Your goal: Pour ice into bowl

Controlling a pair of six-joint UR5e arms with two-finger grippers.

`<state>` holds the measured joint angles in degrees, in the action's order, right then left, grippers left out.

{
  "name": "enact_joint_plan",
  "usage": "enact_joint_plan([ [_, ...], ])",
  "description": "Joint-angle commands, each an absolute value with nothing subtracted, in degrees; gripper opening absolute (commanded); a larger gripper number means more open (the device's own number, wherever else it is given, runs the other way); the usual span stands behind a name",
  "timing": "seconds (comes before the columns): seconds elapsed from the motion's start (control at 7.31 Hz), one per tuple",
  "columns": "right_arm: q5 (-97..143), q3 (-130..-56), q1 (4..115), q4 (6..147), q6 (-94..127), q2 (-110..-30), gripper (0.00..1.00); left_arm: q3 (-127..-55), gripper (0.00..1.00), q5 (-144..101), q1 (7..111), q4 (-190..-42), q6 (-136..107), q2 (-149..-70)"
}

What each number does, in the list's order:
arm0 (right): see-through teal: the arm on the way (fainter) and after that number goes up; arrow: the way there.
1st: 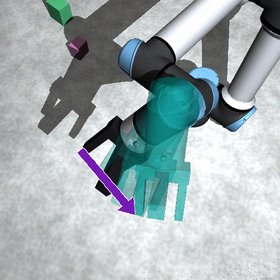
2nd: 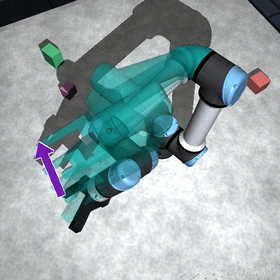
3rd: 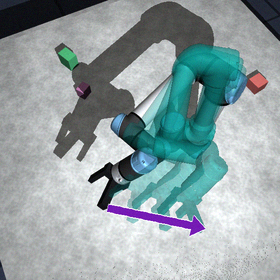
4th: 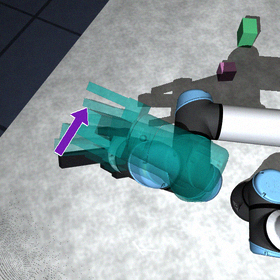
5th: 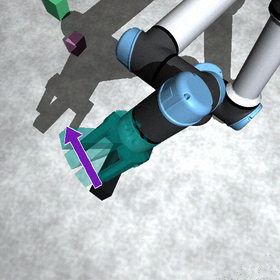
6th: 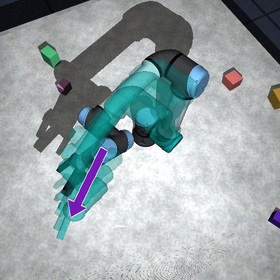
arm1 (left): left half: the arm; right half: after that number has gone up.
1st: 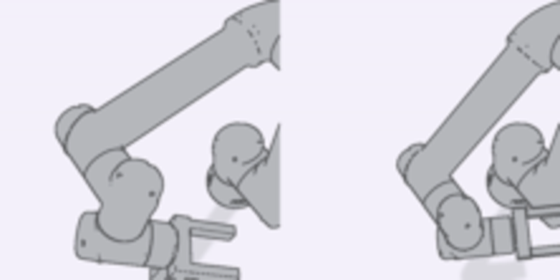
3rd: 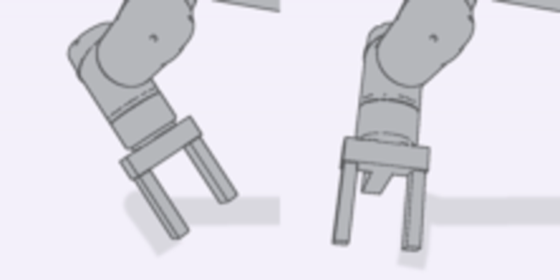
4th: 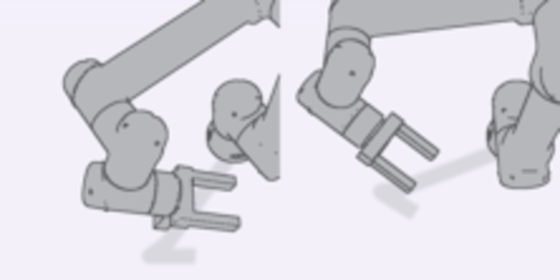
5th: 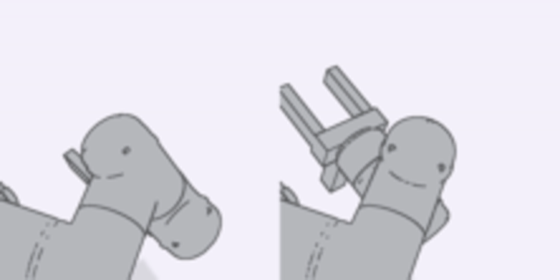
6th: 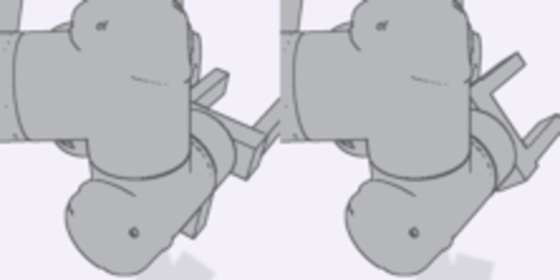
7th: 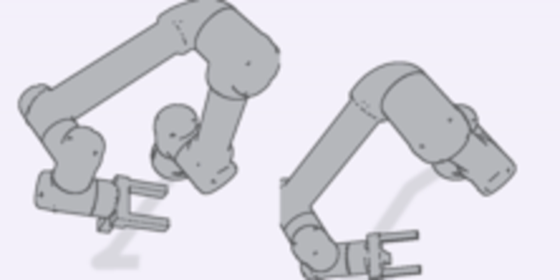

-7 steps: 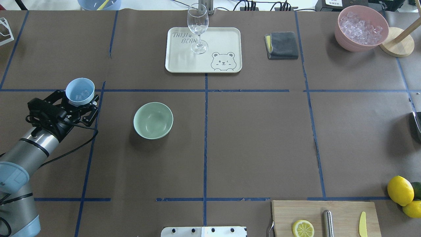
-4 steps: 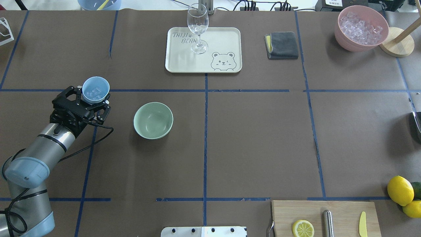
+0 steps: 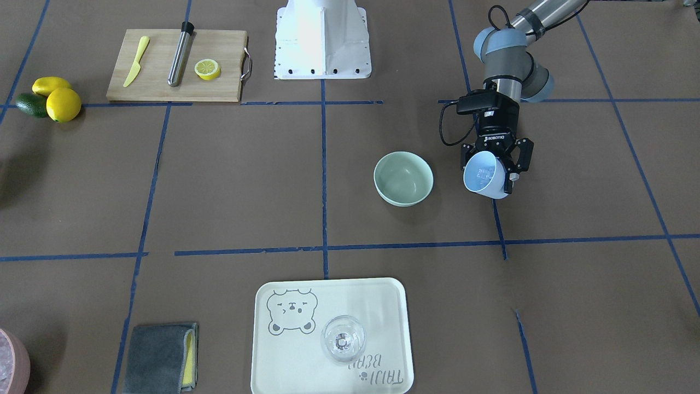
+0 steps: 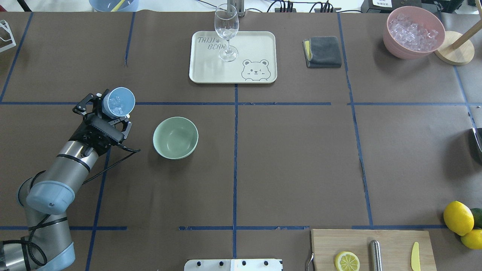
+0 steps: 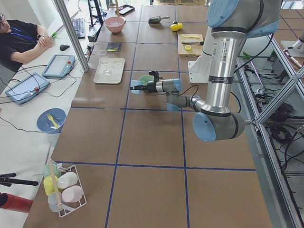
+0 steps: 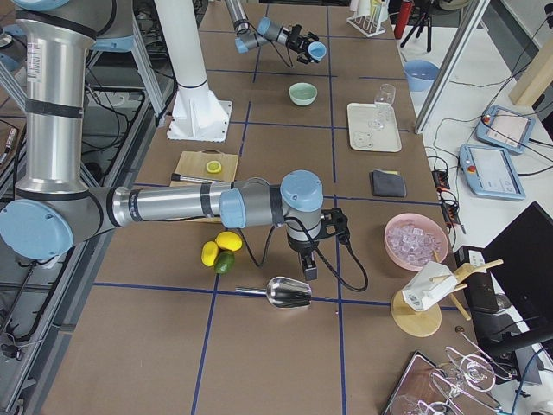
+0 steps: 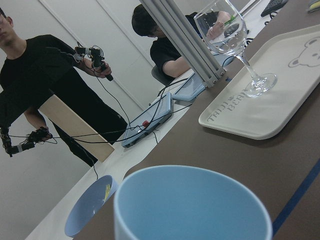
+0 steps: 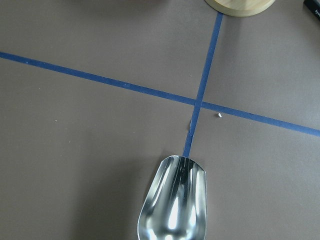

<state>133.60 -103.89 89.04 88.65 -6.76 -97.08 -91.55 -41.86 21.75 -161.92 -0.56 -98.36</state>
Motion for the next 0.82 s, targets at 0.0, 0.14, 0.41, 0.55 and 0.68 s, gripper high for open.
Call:
enact_joint_plan([
  [0.0, 133.51, -103.89, 89.12, 88.59, -6.77, -97.47, 1.00, -90.44, 0.00, -39.30, 18.38, -161.37, 9.53, -99.84],
  [0.14, 133.51, -103.89, 89.21, 88.59, -6.77, -97.56, 1.00, -90.44, 0.00, -38.68, 17.67, -161.37, 14.89, -100.37],
  [0.41, 133.51, -103.80, 89.21, 88.59, -6.68, -97.56, 1.00, -90.44, 0.00, -38.58, 17.40, -161.37, 23.43, -101.42],
  [0.55, 133.51, -103.80, 89.21, 88.68, -6.68, -97.65, 1.00, -89.66, 0.00, -37.19, 16.79, -161.37, 27.73, -102.12],
  [0.68, 133.51, -103.80, 89.21, 88.68, -6.68, -97.56, 1.00, -88.87, 0.00, -34.65, 15.22, -161.37, 32.38, -103.52],
])
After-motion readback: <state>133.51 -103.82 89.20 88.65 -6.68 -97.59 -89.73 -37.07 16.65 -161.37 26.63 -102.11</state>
